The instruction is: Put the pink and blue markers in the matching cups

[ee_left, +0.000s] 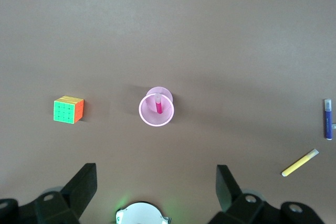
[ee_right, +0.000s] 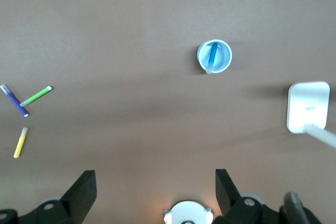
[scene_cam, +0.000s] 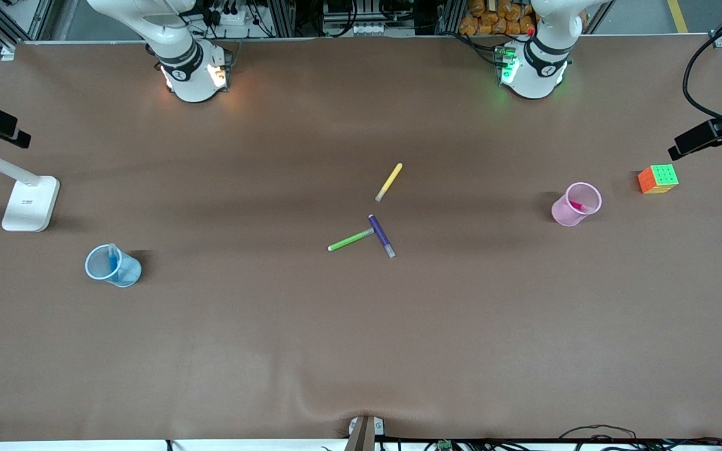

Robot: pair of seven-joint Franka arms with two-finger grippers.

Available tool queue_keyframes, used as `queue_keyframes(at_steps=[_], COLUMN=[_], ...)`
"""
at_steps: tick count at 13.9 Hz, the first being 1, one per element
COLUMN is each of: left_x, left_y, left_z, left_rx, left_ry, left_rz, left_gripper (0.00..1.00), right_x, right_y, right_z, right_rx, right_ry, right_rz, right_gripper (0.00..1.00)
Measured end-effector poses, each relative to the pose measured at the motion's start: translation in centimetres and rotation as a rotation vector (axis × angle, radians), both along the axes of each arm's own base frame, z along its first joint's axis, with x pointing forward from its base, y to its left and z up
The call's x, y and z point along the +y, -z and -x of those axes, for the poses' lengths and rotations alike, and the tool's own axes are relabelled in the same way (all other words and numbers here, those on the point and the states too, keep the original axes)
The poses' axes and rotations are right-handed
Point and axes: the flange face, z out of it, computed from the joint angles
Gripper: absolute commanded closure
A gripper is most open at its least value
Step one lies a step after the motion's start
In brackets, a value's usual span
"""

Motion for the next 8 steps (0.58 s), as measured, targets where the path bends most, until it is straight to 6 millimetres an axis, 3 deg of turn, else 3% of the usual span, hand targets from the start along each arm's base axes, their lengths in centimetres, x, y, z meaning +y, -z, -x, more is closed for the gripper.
queue_keyframes(at_steps=[5,8], left_x=[0.0,0.0], left_y=[-0.1,-0.1], left_z=[0.0,0.0], left_rx=[-0.002,-0.001], left_ry=[0.001,0.001], left_rz=[0.000,0.000], left_gripper=[0.00,0.00], right_x=[-1.2,-1.3], right_y=[0.3,0.4], right_z=[3.1,3.5], right_rx=[-0.039,-0.037], right_ry=[-0.133,-0.157], right_rz=[0.042,0.044], right_gripper=[0.00,0.00])
